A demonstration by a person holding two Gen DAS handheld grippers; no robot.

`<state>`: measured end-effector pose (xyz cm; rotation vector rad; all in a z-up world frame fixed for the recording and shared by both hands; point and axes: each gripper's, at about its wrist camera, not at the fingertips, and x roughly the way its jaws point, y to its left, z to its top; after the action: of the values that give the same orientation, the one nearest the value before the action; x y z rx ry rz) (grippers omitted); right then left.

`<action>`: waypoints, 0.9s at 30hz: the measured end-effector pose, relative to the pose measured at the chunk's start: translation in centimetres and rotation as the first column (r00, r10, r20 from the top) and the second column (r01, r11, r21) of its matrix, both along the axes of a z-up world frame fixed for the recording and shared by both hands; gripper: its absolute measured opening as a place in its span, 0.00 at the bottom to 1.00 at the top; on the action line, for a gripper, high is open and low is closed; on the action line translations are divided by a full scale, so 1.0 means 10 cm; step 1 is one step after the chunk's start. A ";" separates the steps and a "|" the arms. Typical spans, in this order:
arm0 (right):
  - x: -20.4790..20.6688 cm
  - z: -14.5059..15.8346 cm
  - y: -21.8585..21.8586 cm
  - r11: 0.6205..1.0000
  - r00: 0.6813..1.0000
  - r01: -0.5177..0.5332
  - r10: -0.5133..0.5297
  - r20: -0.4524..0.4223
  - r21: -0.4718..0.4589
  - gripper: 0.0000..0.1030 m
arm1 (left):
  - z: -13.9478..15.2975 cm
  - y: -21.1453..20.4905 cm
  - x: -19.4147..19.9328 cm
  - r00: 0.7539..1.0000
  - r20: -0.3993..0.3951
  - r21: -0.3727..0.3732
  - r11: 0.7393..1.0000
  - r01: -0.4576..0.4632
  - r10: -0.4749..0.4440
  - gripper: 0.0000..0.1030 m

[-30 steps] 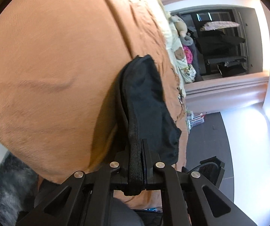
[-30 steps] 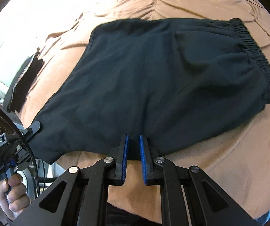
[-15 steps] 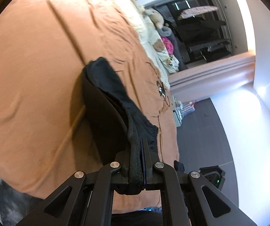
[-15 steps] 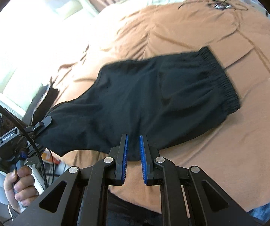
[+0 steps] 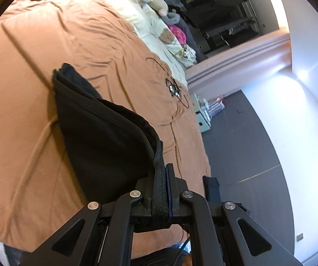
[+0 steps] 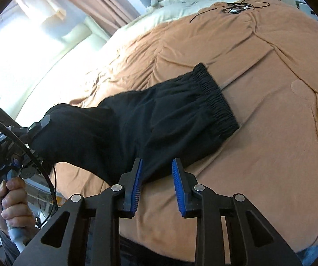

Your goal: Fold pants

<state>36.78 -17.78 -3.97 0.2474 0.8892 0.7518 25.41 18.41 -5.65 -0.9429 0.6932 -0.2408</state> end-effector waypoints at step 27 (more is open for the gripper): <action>0.38 -0.47 -0.97 0.949 0.977 0.185 -0.150 -0.152 0.253 0.50 | -0.41 -1.30 0.89 0.953 -0.158 0.036 0.963 0.268 -0.259 0.25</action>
<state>40.60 -27.53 -8.70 0.6100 0.8770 0.7003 34.26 5.40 -9.79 -0.8184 0.9636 -0.3857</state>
